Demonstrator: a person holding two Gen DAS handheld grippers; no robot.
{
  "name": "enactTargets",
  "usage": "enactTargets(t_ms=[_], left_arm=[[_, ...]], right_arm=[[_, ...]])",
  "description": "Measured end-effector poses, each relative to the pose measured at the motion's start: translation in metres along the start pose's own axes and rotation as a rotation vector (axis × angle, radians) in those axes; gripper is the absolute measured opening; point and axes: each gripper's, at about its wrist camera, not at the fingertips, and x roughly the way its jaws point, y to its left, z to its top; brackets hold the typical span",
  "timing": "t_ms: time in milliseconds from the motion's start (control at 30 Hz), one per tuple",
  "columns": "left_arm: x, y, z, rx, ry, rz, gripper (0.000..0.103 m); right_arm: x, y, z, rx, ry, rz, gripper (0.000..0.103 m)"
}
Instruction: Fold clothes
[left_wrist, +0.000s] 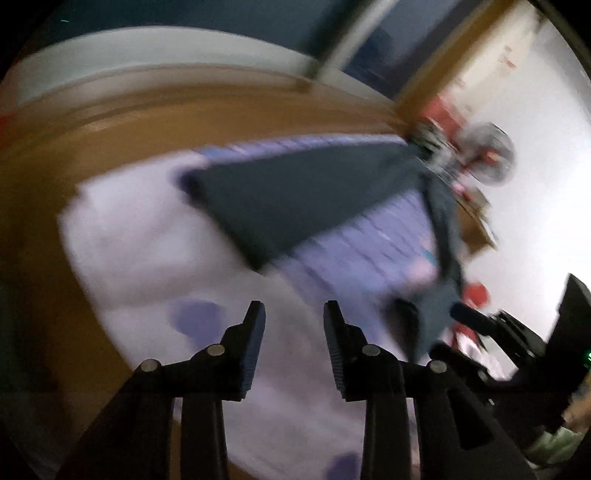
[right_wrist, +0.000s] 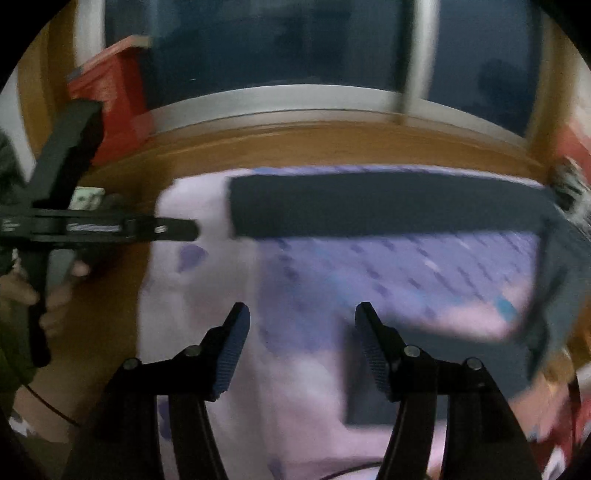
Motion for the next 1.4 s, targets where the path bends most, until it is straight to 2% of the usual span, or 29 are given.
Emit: enactTargets(t_ms=[133,233,367,500,600,667,733,767,800,900,1033,1333,1400], left_arm=[[0.027,-0.040,-0.004,0.113,0.079,-0.056,0.034],[0.051,-0.068,-0.007,0.185,0.144,-0.122,0.034],[0.074,-0.089,-0.012,0.220,0.210,-0.137,0.034],[0.089,-0.089,-0.007,0.133,0.240,-0.215,0.034],[0.097,-0.085,-0.002,0.040,0.241,-0.278,0.034],[0.101,-0.082,0.001,-0.021,0.241,-0.320,0.036],[0.105,-0.081,0.000,-0.053,0.247,-0.335,0.043],[0.107,-0.081,-0.001,-0.069,0.250,-0.343,0.044],[0.110,-0.082,-0.002,-0.076,0.262,-0.341,0.045],[0.125,-0.090,-0.003,-0.092,0.289,-0.309,0.045],[0.137,-0.099,-0.004,-0.130,0.305,-0.327,0.045],[0.146,-0.117,-0.015,-0.139,0.327,-0.349,0.046],[0.144,-0.115,-0.019,-0.159,0.322,-0.379,0.046]], right_arm=[[-0.020,-0.027,-0.038,0.127,0.028,-0.101,0.061],[-0.031,-0.042,-0.063,0.217,0.042,-0.144,0.061],[-0.019,-0.037,-0.072,0.233,0.016,-0.173,0.061],[0.000,-0.020,-0.068,0.164,-0.018,-0.205,0.061],[0.018,-0.016,-0.069,0.116,-0.011,-0.276,0.061],[0.025,-0.024,-0.077,0.147,0.003,-0.284,0.060],[0.028,-0.036,-0.085,0.206,0.002,-0.268,0.052],[0.026,-0.039,-0.087,0.214,0.002,-0.272,0.042],[0.025,-0.043,-0.089,0.223,0.001,-0.275,0.027],[0.020,-0.050,-0.093,0.231,0.000,-0.271,0.012],[0.009,-0.061,-0.099,0.251,-0.003,-0.235,0.011],[0.001,-0.058,-0.106,0.187,0.003,-0.226,0.010],[-0.002,-0.058,-0.107,0.185,0.003,-0.220,0.010]])
